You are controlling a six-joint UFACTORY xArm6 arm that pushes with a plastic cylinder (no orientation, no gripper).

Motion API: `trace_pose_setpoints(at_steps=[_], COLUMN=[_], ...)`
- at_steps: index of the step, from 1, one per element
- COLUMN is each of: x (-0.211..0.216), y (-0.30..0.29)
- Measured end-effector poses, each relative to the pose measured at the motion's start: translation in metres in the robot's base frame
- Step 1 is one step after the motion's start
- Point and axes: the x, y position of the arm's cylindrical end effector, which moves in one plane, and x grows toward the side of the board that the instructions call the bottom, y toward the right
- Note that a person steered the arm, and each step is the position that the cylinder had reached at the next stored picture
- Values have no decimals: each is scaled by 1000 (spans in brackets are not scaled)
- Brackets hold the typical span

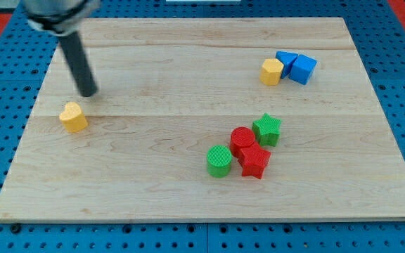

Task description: Place the yellow heart diagonally to the top left of the green circle

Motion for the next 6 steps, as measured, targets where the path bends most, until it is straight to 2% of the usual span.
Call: trace_pose_setpoints(at_steps=[1, 2, 3, 4, 5, 6], x=[47, 95, 78, 41, 4, 58], y=[-42, -11, 55, 75, 68, 70])
